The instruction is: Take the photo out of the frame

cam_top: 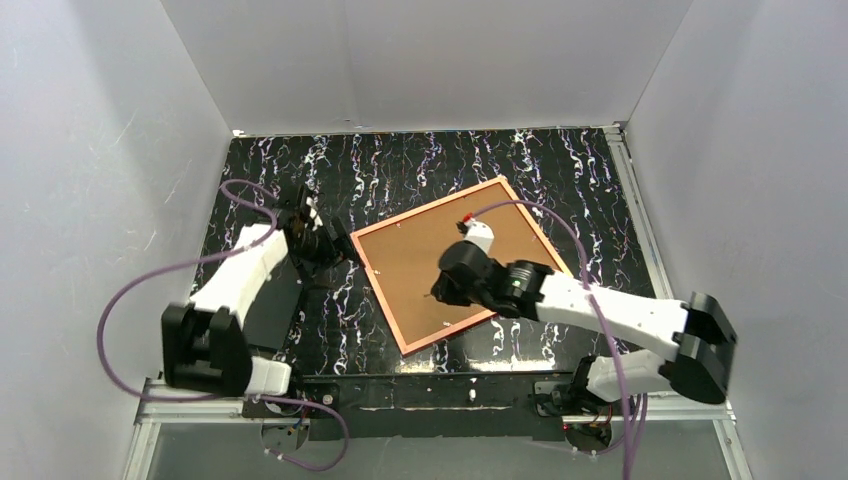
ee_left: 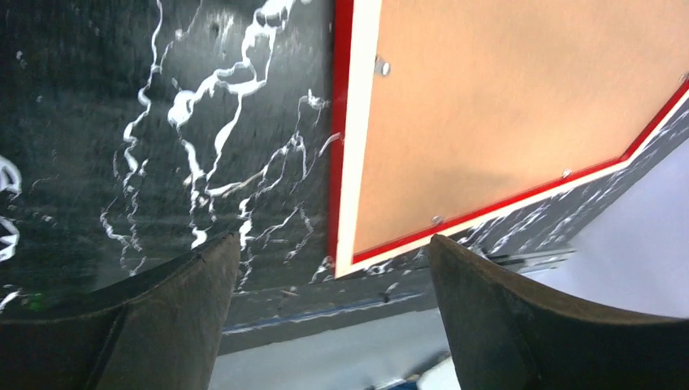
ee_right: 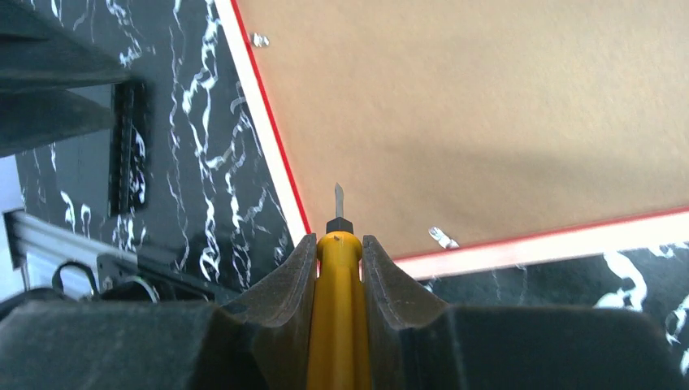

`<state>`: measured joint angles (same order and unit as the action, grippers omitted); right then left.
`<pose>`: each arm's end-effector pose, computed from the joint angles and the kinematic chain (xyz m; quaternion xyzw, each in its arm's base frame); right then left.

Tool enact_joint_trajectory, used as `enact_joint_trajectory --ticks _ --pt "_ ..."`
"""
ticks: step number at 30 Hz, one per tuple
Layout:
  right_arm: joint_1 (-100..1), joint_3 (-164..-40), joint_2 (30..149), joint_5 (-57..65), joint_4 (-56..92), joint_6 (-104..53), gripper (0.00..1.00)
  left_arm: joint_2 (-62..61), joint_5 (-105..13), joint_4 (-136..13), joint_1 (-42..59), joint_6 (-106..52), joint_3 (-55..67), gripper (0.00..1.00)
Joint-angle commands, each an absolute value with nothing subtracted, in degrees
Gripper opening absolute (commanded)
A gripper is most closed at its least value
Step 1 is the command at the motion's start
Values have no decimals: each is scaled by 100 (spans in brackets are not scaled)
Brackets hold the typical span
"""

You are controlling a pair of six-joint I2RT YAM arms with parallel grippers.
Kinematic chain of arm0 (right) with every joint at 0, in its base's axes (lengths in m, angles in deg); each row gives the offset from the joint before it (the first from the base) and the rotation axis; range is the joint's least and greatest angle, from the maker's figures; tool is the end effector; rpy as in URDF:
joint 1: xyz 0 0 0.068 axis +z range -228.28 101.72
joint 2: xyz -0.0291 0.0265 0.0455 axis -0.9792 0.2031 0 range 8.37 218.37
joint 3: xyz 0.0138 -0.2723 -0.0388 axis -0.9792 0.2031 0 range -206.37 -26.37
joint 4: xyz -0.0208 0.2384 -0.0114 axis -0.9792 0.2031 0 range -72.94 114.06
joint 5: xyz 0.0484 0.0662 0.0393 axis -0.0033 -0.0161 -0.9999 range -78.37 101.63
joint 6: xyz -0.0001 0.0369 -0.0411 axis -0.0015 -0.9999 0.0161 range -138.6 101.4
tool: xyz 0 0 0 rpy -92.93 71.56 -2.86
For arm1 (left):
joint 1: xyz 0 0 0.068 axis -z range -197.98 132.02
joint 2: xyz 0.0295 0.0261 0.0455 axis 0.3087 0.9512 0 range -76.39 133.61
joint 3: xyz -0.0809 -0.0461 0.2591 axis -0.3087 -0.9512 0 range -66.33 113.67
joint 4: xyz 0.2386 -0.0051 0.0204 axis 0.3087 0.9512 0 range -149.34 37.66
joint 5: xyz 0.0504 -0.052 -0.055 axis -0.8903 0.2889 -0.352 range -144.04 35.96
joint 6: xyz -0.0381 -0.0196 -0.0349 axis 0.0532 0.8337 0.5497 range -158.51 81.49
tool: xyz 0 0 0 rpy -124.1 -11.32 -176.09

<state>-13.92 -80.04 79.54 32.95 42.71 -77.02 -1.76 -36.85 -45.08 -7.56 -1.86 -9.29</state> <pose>0.1174 0.2130 0.2820 0.0266 0.9043 0.2617 0.3361 0.2654 -0.0601 0.3029 -0.1253 0.8581 -0.3116 0.3884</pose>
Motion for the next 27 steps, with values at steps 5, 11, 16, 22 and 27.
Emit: enact_joint_trajectory --ticks 5,11,16,22,27 --pt "-1221 -9599 9252 4364 4503 -7598 1 2059 -3246 -3234 -1033 -245 846 79" --pt "-1437 -10064 10005 3600 3942 -7053 1 2711 -3436 -3229 -1033 41 934 77" --pt "-1437 -10111 10488 3363 3314 -6548 1 3127 -3492 -3341 -1033 5 932 68" --pt "-1423 -10009 10731 3666 2902 -6555 1 3529 -3411 -3348 -1024 59 1080 59" --pt "-1413 -10102 10875 3689 2943 -6604 1 3675 -3452 -3336 -908 46 1143 56"
